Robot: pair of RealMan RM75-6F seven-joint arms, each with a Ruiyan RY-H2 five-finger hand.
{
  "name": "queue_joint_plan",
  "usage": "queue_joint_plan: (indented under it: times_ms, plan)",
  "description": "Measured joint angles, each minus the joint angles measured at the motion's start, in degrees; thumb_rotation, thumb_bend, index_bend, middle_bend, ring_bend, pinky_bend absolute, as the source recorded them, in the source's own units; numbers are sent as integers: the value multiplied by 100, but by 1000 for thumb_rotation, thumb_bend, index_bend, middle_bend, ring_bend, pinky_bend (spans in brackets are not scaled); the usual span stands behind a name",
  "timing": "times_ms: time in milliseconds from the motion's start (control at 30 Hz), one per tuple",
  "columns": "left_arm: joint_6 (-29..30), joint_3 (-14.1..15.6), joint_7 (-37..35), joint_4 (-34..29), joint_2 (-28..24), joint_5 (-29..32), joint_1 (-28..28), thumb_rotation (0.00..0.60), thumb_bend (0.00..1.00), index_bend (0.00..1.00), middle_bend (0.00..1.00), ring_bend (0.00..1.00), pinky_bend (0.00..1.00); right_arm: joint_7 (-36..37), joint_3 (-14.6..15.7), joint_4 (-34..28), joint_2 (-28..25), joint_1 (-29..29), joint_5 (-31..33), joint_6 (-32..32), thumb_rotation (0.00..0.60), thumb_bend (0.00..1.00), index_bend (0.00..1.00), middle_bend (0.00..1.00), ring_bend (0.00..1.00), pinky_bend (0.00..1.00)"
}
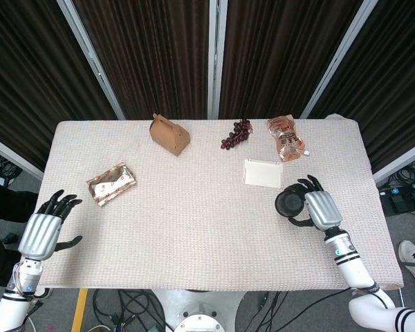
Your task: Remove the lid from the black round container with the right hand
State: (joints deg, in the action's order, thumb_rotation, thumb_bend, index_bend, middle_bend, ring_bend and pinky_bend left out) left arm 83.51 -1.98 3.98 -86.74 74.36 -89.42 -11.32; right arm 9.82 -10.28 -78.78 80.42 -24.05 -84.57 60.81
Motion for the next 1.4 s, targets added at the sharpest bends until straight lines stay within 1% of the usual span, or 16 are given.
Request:
queue_joint_plan:
  times_ms: [100, 167, 300, 333, 433, 500, 567, 633, 700, 833, 933, 1000, 1067, 1200, 1333, 1400]
  plan:
    - [0, 0, 0, 0, 0, 0, 0, 600, 20, 221, 168, 76, 260, 11, -60, -295, -105, 32, -216, 146, 600, 138, 430, 496, 134, 0]
    - [0, 0, 0, 0, 0, 0, 0, 600, 20, 221, 168, 76, 260, -4, -113, -554, -205, 88, -419, 589, 600, 132, 431, 497, 134, 0]
    - [0, 0, 0, 0, 0, 0, 0, 600, 21, 221, 168, 76, 260, -69, -231, -899, -316, 231, -820, 2044, 600, 126, 435, 496, 134, 0]
    - [0, 0, 0, 0, 0, 0, 0, 600, 21, 221, 168, 76, 261, -83, -254, -922, -310, 263, -916, 2545, 600, 125, 436, 496, 134, 0]
    - [0, 0, 0, 0, 0, 0, 0, 600, 21, 221, 168, 76, 260, -70, -248, -849, -242, 308, -987, 3563, 600, 125, 436, 498, 134, 0]
    - [0, 0, 0, 0, 0, 0, 0, 600, 21, 221, 168, 76, 260, -44, -219, -755, -178, 314, -951, 3911, 600, 128, 437, 499, 134, 0]
    - [0, 0, 0, 0, 0, 0, 0, 600, 21, 224, 168, 76, 261, -16, -165, -603, -84, 302, -847, 4056, 600, 131, 438, 499, 134, 0]
    - [0, 0, 0, 0, 0, 0, 0, 600, 21, 227, 168, 76, 264, -11, -99, -397, 32, 272, -696, 3921, 600, 133, 438, 499, 134, 0]
    - [0, 0, 0, 0, 0, 0, 0, 600, 21, 227, 168, 76, 266, -21, -39, -193, 145, 238, -542, 3581, 600, 140, 438, 499, 137, 0]
    - [0, 0, 0, 0, 0, 0, 0, 600, 21, 227, 167, 76, 266, -60, 57, 214, 367, 153, -220, 2136, 600, 145, 437, 499, 141, 0]
    - [0, 0, 0, 0, 0, 0, 0, 600, 21, 227, 167, 76, 265, -118, 69, 359, 441, 91, -45, 1124, 600, 146, 437, 499, 140, 0]
    - [0, 0, 0, 0, 0, 0, 0, 600, 21, 227, 168, 76, 266, -167, 60, 385, 464, 44, 62, 759, 600, 146, 439, 499, 140, 0]
    - [0, 0, 0, 0, 0, 0, 0, 600, 21, 227, 167, 76, 265, -221, 55, 310, 491, -35, 164, 592, 600, 146, 442, 499, 140, 0]
    - [0, 0, 0, 0, 0, 0, 0, 600, 21, 227, 168, 76, 266, -337, 169, -177, 592, -221, 53, 702, 600, 146, 443, 501, 140, 0]
    - [0, 0, 0, 0, 0, 0, 0, 600, 21, 227, 168, 76, 266, -574, 483, -859, 814, -434, -536, 611, 600, 145, 444, 502, 141, 0]
    - [0, 0, 0, 0, 0, 0, 0, 600, 21, 227, 168, 76, 266, -769, 557, -993, 857, -462, -757, 657, 600, 146, 444, 503, 141, 0]
